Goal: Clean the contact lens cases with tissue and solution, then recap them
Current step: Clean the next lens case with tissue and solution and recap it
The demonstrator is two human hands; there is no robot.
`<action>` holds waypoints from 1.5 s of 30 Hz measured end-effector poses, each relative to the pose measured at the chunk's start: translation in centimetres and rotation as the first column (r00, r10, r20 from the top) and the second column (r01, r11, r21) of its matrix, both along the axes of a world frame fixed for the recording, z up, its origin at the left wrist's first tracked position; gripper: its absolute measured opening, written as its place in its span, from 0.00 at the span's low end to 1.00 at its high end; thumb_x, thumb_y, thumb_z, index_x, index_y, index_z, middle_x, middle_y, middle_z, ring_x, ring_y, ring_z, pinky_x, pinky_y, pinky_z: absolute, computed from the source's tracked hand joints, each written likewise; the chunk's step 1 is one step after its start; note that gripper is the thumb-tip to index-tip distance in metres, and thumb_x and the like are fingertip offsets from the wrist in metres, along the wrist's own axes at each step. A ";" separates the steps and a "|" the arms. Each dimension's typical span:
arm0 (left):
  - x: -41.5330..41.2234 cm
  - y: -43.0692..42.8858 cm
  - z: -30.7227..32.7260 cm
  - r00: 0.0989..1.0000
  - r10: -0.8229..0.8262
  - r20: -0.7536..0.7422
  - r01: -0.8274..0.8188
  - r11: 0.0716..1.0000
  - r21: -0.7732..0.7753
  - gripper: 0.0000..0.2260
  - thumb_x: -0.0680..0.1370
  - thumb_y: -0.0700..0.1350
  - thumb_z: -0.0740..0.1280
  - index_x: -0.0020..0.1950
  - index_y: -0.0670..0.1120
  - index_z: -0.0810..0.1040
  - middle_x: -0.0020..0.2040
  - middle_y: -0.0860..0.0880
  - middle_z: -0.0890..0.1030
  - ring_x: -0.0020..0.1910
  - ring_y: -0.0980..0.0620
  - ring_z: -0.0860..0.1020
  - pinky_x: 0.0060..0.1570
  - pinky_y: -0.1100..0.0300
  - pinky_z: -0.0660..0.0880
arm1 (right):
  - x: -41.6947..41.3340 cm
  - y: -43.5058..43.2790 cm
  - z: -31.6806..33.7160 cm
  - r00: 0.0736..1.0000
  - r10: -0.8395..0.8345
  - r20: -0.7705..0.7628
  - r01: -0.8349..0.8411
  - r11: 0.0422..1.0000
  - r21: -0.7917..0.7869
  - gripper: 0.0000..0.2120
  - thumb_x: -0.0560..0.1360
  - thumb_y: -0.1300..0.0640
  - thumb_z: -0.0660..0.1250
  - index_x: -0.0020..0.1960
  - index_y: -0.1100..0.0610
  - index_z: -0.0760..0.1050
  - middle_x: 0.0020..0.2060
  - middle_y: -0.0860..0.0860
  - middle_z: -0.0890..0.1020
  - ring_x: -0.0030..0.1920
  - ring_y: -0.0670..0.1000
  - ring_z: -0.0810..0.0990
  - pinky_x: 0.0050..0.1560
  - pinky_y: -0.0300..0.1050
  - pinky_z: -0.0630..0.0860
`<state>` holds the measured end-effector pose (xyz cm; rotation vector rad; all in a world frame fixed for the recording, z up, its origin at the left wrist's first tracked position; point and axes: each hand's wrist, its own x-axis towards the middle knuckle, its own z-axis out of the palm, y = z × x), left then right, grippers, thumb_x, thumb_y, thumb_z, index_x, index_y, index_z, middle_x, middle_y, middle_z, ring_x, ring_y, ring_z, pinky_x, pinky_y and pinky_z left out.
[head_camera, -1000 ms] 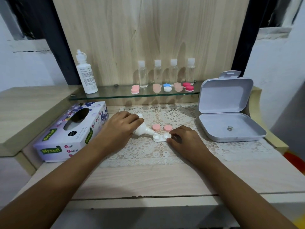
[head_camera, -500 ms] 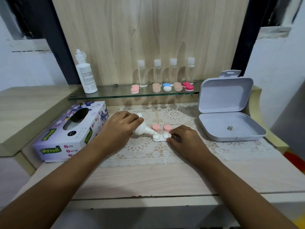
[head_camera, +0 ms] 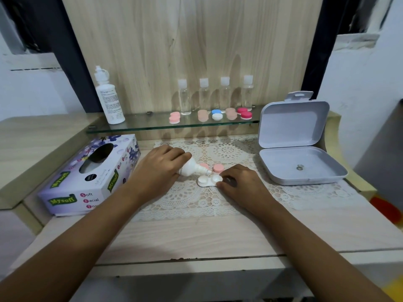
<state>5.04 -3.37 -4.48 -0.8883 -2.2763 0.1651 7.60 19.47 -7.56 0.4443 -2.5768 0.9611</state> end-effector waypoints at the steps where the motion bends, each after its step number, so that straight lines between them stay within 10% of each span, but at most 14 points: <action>1: -0.1 0.2 0.0 1.000 -0.008 -0.004 0.008 1.000 -0.003 0.23 0.64 0.39 0.78 0.57 0.40 0.78 0.50 0.42 0.82 0.45 0.42 0.79 0.45 0.50 0.77 | 0.0 0.0 0.1 1.000 0.000 0.008 0.000 1.000 -0.005 0.09 0.72 0.56 0.68 0.51 0.56 0.81 0.48 0.54 0.79 0.50 0.52 0.75 0.49 0.43 0.70; 45: -0.3 2.0 -0.1 0.998 -0.058 -0.019 0.057 0.997 -0.041 0.20 0.64 0.39 0.76 0.55 0.41 0.79 0.48 0.43 0.82 0.43 0.42 0.78 0.42 0.51 0.76 | -0.4 0.1 0.0 0.999 0.005 0.051 -0.006 1.000 0.025 0.12 0.72 0.54 0.69 0.55 0.55 0.80 0.50 0.53 0.78 0.51 0.51 0.74 0.50 0.42 0.69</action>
